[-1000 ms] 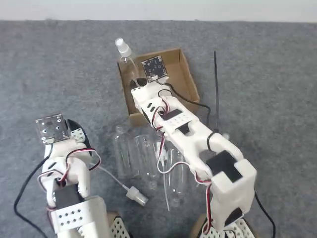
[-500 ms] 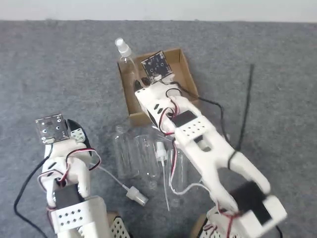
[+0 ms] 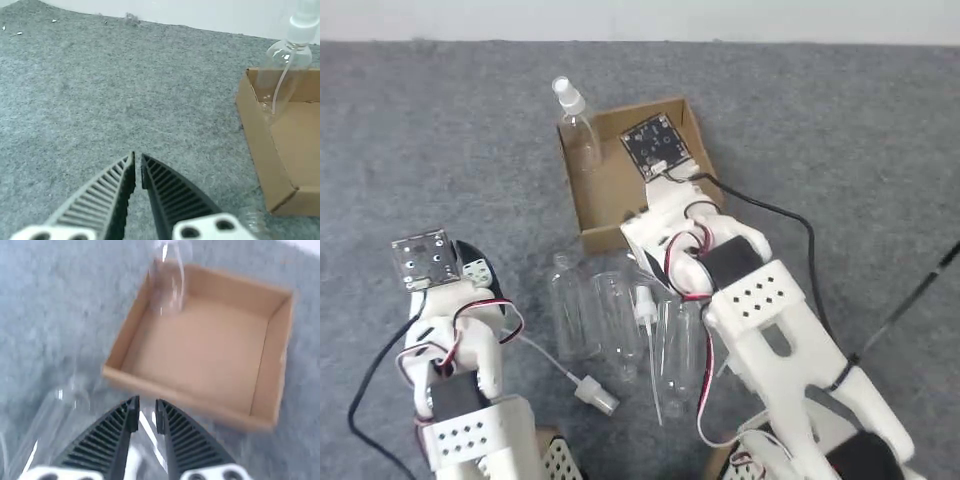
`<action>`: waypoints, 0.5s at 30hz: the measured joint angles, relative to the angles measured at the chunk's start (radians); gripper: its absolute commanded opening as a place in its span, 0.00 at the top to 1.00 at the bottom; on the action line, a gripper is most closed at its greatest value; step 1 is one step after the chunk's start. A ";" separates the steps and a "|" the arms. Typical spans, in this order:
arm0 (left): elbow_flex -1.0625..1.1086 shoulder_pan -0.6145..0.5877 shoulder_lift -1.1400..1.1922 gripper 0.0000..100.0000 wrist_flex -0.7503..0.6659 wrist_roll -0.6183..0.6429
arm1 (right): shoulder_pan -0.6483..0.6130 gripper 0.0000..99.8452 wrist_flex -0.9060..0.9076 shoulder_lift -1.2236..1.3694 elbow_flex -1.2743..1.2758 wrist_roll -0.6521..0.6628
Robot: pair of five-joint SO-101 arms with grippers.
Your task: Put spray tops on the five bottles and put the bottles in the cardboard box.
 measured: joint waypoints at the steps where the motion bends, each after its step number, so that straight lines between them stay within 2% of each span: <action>1: 0.000 0.000 0.000 0.99 0.000 0.000 | 0.000 0.99 0.028 -0.005 0.000 0.000; 11: 0.000 0.000 0.000 0.99 0.000 0.000 | 0.000 0.99 0.290 -0.011 0.000 -0.021; 15: 0.000 0.000 0.000 0.99 0.000 0.000 | 0.000 0.87 0.377 -0.011 0.000 -0.120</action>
